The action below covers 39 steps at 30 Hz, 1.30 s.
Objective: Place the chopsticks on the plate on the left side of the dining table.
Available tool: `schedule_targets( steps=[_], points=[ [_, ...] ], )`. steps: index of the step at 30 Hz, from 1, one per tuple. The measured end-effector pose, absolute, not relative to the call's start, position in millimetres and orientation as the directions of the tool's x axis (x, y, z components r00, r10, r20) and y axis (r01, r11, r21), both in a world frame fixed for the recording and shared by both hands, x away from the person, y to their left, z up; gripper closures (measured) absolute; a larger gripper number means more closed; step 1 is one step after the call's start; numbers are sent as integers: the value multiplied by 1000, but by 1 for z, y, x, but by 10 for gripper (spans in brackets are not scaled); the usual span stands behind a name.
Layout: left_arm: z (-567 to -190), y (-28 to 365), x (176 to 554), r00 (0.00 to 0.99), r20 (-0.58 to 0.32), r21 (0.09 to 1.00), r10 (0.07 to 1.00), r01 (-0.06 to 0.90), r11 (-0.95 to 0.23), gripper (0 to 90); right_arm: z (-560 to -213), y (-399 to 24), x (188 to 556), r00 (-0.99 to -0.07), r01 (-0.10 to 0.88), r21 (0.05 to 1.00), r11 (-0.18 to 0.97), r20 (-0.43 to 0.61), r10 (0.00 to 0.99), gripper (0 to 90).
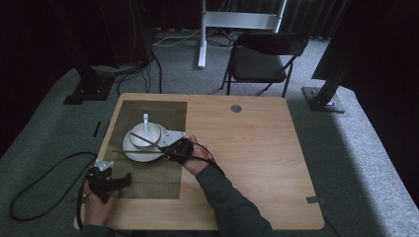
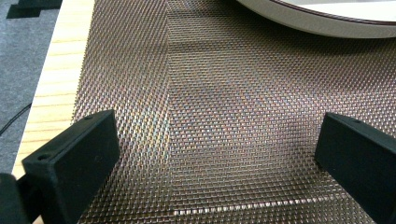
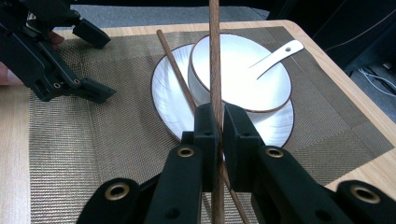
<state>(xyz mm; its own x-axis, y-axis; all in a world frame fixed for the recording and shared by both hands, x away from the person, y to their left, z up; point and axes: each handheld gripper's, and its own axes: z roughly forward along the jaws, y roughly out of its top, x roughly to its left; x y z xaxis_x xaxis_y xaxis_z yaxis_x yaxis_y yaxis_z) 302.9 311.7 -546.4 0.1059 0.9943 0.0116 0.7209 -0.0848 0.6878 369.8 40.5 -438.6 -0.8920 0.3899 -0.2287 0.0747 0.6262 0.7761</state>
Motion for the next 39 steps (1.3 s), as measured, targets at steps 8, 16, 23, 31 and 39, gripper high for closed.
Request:
schedule_targets(
  steps=[8,16,23,31,39],
  points=[
    [-546,312,303,106,12,688,994,721,-85,1,-439,46,373,-901,53,767,640,-240,363,844],
    [-546,312,303,105,12,689,994,720,-85,1,-440,49,379,-910,37,762,647,-242,336,844],
    [-546,312,303,105,12,689,994,720,-85,1,-444,54,382,-920,15,757,654,-245,305,844],
    [-546,312,303,105,12,689,994,720,-84,2,-451,63,383,-928,-8,745,668,-254,272,844],
    [-546,312,303,105,12,689,994,720,-84,2,-459,78,383,-936,-39,730,682,-265,230,844]
  ],
)
